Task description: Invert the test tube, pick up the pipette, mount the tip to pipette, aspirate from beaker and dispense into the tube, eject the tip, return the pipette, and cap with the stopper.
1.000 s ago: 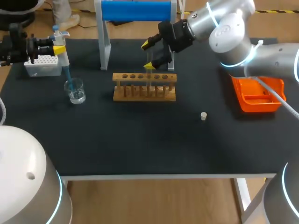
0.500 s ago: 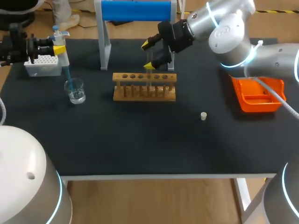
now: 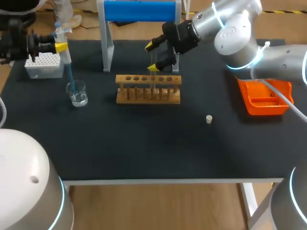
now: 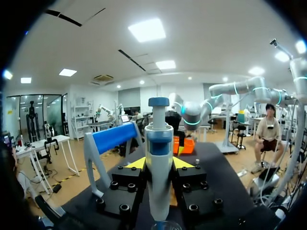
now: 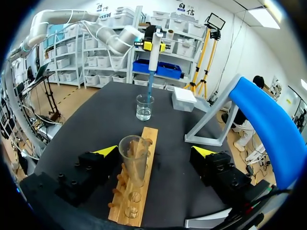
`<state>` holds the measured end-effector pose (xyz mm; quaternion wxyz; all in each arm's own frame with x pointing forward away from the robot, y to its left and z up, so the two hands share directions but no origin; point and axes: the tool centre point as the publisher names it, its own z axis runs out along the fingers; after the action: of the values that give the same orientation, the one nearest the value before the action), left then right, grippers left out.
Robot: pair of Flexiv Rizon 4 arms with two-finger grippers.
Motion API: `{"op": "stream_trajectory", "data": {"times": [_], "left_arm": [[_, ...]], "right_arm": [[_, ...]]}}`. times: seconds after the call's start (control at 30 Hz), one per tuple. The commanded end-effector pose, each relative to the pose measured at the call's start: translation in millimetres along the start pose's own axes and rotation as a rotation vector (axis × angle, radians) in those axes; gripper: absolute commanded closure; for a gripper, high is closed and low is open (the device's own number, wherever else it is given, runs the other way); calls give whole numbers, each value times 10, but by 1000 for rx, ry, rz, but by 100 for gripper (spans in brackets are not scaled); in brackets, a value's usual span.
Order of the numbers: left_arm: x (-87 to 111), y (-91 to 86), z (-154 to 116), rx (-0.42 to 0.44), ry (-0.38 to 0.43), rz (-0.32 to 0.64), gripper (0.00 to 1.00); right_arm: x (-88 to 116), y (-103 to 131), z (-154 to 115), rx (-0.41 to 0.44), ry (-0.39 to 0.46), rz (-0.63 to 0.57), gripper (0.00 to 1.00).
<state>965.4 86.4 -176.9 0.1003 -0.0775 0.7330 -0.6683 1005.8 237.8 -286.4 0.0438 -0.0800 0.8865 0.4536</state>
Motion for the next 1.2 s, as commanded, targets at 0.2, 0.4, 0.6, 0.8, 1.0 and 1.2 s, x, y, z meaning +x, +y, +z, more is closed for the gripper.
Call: {"op": "stream_trajectory", "data": {"times": [0.2, 0.4, 0.6, 0.8, 1.0, 1.2], "left_arm": [[103, -279, 72, -42, -21, 24, 100], [145, -439, 97, -66, -36, 43, 100], [148, -553, 152, -81, -34, 48, 100], [130, -759, 222, -74, -34, 51, 100], [101, -1046, 401, -89, 3, 27, 100], [27, -1477, 759, -98, 93, 59, 100]], "right_arm": [[-7, 0, -8, 2, 2, 0, 0], [-7, 0, -8, 2, 2, 0, 0], [-7, 0, -8, 2, 2, 0, 0], [-7, 0, -8, 2, 2, 0, 0], [-7, 0, -8, 2, 2, 0, 0], [-7, 0, -8, 2, 2, 0, 0]]}}
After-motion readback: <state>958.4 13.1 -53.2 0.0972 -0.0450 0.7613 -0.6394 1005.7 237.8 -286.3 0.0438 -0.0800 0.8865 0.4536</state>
